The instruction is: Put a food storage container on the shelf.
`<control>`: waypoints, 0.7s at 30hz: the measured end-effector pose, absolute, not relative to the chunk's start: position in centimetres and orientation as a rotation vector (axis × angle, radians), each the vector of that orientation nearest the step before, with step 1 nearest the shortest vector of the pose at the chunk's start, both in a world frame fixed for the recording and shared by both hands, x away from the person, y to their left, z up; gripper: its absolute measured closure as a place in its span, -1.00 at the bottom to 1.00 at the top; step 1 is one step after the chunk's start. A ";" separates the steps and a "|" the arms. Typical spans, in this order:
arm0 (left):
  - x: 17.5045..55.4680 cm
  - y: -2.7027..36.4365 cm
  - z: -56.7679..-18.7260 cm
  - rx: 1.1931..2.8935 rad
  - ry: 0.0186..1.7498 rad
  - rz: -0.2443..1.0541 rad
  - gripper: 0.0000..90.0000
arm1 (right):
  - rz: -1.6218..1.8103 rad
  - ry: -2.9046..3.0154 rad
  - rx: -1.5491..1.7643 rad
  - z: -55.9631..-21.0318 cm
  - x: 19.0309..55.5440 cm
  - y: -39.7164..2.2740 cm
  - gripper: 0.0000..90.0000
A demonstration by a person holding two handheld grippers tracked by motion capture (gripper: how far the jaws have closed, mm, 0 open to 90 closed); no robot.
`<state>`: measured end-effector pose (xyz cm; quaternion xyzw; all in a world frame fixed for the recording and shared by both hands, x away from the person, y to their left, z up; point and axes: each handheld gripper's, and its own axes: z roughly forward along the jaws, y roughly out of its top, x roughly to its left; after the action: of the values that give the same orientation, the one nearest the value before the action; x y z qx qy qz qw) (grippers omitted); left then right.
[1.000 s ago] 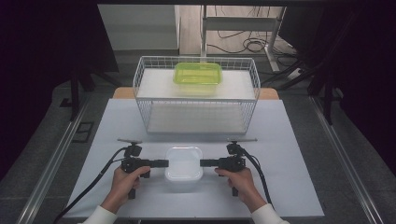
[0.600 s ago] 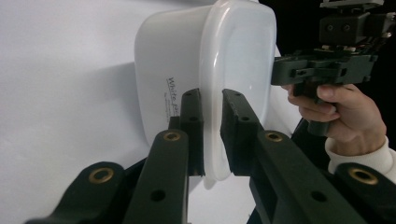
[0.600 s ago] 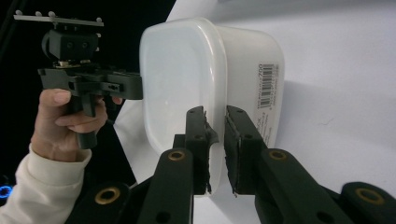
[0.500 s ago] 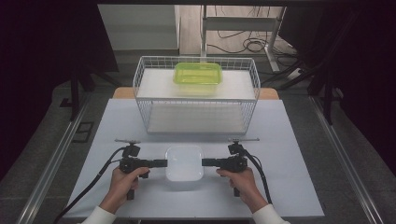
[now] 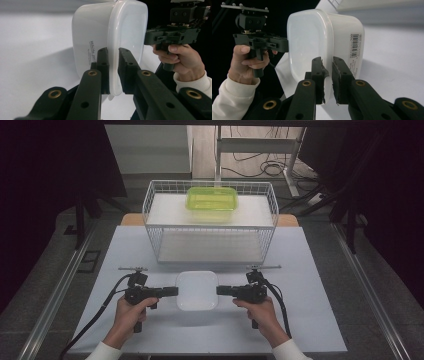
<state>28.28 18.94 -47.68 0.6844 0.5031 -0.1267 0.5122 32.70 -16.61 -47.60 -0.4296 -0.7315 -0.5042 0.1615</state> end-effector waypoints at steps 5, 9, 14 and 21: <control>28.0 18.8 -46.4 1.655 1.176 -0.259 0.78 | -1.487 -2.121 -1.195 -46.4 32.4 -16.7 0.77; 27.8 18.7 -45.3 1.664 1.145 -0.225 0.78 | -1.530 -2.152 -1.174 -45.4 32.1 -16.7 0.77; 28.1 18.5 -43.7 1.671 1.107 -0.200 0.78 | -1.587 -2.197 -1.144 -43.8 31.8 -16.9 0.76; 28.5 18.3 -41.2 1.676 1.063 -0.151 0.78 | -1.660 -2.219 -1.116 -41.6 32.0 -17.3 0.76</control>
<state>28.51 18.28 -41.23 0.7064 0.4479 -0.0638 0.5443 31.96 -17.30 -41.64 -0.3725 -0.7406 -0.5539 0.0770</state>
